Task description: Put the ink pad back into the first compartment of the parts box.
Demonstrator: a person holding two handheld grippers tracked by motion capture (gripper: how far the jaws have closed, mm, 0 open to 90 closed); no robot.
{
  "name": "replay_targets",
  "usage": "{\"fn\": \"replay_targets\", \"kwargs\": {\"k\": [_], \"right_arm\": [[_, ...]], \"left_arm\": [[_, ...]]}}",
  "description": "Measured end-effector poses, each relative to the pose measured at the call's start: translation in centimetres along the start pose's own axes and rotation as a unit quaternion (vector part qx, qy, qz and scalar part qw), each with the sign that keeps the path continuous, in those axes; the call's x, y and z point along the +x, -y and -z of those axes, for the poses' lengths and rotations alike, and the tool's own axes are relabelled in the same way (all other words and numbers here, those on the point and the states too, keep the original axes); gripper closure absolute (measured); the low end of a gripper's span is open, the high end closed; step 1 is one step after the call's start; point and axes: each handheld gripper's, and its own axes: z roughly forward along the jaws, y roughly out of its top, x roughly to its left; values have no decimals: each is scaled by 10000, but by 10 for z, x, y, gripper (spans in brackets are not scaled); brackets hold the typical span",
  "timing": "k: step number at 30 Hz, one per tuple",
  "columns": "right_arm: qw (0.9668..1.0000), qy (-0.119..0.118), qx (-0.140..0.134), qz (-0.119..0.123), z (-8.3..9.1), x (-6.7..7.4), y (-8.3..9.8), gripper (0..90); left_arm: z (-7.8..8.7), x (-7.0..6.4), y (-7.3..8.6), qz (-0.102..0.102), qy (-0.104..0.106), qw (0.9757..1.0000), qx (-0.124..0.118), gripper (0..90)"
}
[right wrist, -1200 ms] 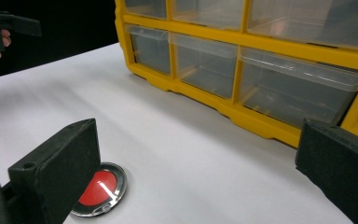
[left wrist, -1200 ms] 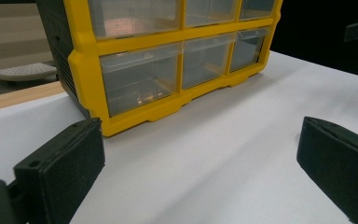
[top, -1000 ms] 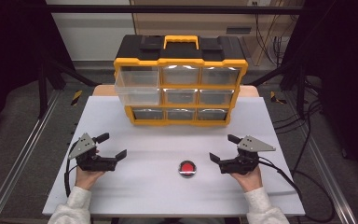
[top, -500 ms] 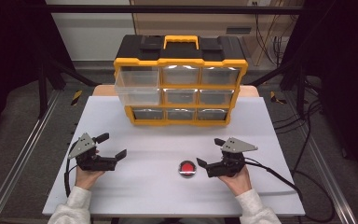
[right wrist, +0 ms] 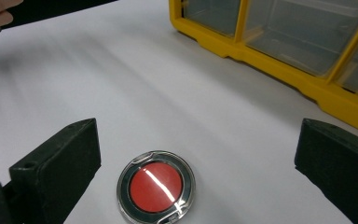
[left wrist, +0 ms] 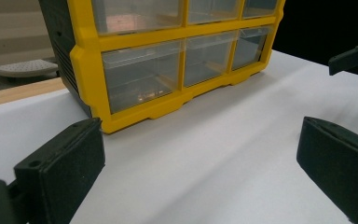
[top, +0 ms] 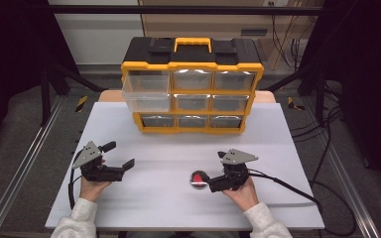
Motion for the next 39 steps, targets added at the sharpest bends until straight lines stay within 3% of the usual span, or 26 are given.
{"fn": "replay_targets", "kwargs": {"k": [23,39], "right_arm": [[9972,-119,731,88,-36,12,10,12],[9950,-207,964,180,-46,15,19,93]], "left_arm": [[-1,0,1,-17,-23,10000,27,7],[-1,0,1,-28,-25,10000,49,8]]}}
